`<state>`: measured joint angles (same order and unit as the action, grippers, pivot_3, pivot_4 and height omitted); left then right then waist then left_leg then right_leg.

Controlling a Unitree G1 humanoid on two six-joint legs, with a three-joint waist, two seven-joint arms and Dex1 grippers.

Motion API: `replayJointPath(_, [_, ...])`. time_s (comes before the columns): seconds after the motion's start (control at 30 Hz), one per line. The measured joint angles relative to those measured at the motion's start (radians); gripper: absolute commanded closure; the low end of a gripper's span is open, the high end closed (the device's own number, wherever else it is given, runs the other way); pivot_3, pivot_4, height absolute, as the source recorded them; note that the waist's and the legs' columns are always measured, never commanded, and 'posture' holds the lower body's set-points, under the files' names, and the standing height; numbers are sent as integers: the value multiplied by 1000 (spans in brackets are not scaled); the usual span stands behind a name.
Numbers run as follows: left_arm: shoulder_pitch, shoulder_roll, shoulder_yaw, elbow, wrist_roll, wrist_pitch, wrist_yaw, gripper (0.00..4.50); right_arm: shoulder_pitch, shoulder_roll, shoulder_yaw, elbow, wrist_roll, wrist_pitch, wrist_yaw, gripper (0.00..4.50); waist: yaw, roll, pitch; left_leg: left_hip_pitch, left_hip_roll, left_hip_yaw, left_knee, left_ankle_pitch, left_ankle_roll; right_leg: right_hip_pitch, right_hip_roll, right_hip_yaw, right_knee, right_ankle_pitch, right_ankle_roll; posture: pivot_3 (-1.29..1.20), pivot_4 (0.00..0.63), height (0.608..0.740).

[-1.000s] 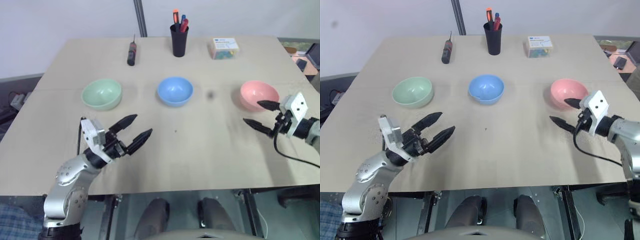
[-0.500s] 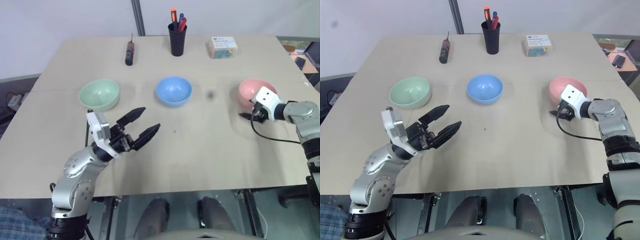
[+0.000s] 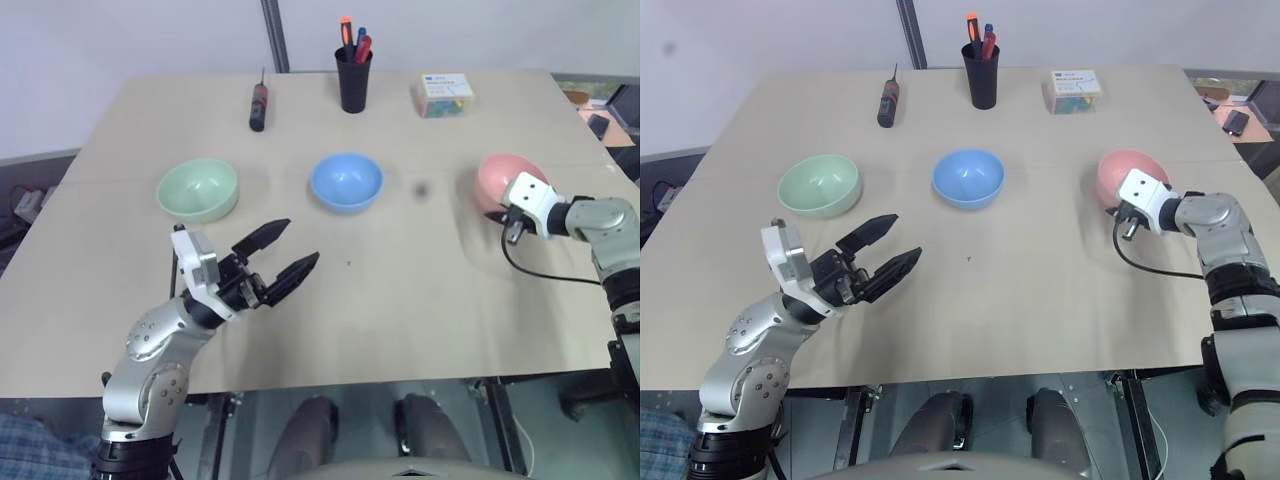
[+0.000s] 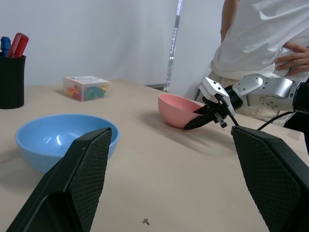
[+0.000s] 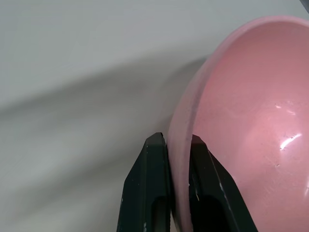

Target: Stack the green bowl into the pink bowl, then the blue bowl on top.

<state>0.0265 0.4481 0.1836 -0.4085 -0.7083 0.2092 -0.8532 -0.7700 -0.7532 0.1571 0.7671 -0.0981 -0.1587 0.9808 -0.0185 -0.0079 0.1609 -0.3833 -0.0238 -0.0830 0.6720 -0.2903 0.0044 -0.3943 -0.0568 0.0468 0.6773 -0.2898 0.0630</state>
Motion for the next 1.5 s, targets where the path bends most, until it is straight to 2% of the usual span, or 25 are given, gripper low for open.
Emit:
replayJointPath(0.13, [3, 15, 7, 10, 8, -10, -11, 296, 123, -16, 9, -301, 55, 72, 115, 4475, -2, 1, 1, -1, 1, 0, -1, 0, 0, -1, 0, 0, 0, 0, 0, 0, 150, 740])
replayJointPath(0.23, [21, 27, 17, 62, 27, -31, -28, 296, 210, -27, 58, -685, 123, 219, 213, 4475, -4, 3, 2, -1, 2, 0, -1, 0, 0, -2, 0, 0, 0, 0, 0, 0, 150, 740])
replayJointPath(0.33, [21, 34, 18, 84, 41, -46, -45, 296, 213, -30, 80, -824, 104, 260, 219, 4475, 4, 2, 1, 0, 0, -1, -1, 0, 0, -1, -1, -1, 0, 0, 0, 0, 150, 740])
replayJointPath(0.47, [3, 52, 28, 111, 42, -47, -58, 296, 242, 46, 232, -1059, 38, 306, 208, 4475, 6, 2, 2, -1, 0, -3, -1, 0, 0, -1, -1, -3, 0, 0, 0, 0, 150, 740])
replayJointPath(0.5, [0, 53, 28, 111, 42, -47, -58, 296, 242, 51, 244, -1071, 29, 308, 206, 3891, 6, 2, 2, -2, -1, -3, -1, 0, 0, -1, -2, -3, 0, 0, 0, 0, 150, 740])
replayJointPath(0.57, [-2, 57, 32, 112, 42, -47, -59, 296, 238, 53, 267, -1081, -21, 311, 187, 3493, 7, 2, 1, -2, -2, -3, 0, 0, 0, -1, -6, -3, -1, 0, 0, 0, 150, 740])
replayJointPath(0.67, [-3, 59, 36, 115, 42, -47, -60, 296, 232, 64, 289, -1081, -74, 322, 169, 2031, 6, 2, 1, -1, -2, -3, 0, 0, 0, -1, -6, -3, -1, 0, 0, 0, 150, 740])
replayJointPath(0.83, [-11, 59, 36, 118, 42, -47, -65, 296, 227, 77, 301, -1082, -111, 335, 157, 42, 5, 2, 1, -1, -2, -4, -1, 0, 0, -1, -5, -4, -1, 0, 0, 0, 150, 740])
replayJointPath(0.9, [-19, 63, 36, 119, 43, -46, -67, 296, 223, 76, 296, -1086, -103, 354, 161, 42, 5, 2, 1, -1, -2, -4, -1, 0, 0, -1, -5, -3, -1, 0, 0, 0, 150, 740])
replayJointPath(1.03, [-64, 92, 41, 128, 59, 2, -17, 296, 218, 79, 194, -1166, 61, 492, 195, 42, 6, 1, 2, -2, -2, -5, -1, 0, 0, -1, -5, -5, -1, 0, 0, 0, 150, 740])
replayJointPath(1.27, [-206, 220, 52, 150, 128, 171, 145, 296, 211, 163, -199, -1191, 496, 770, 119, 42, 5, 1, 2, -2, -2, -5, -1, 0, 0, -1, -3, -5, 0, 0, 0, 0, 150, 740])
replayJointPath(1.37, [-253, 274, 58, 193, 189, 227, 210, 296, 233, 175, -352, -1194, 647, 808, 76, 42, 5, 1, 2, -2, -2, -5, -2, 0, 0, -1, -3, -5, -1, 0, 0, 0, 150, 740])
replayJointPath(1.4, [-282, 299, 62, 260, 223, 254, 243, 296, 263, 175, -424, -1194, 718, 819, 53, 42, 5, 1, 2, -2, -2, -5, -3, 0, 0, -1, -3, -5, -1, 0, 0, 0, 150, 740])
replayJointPath(1.5, [-296, 349, 62, 359, 290, 258, 258, 296, 320, 148, -483, -1196, 769, 819, 48, 42, 2, 1, 2, -2, -2, -4, -3, 0, 0, -2, -2, -4, -1, 0, 0, 0, 150, 740])
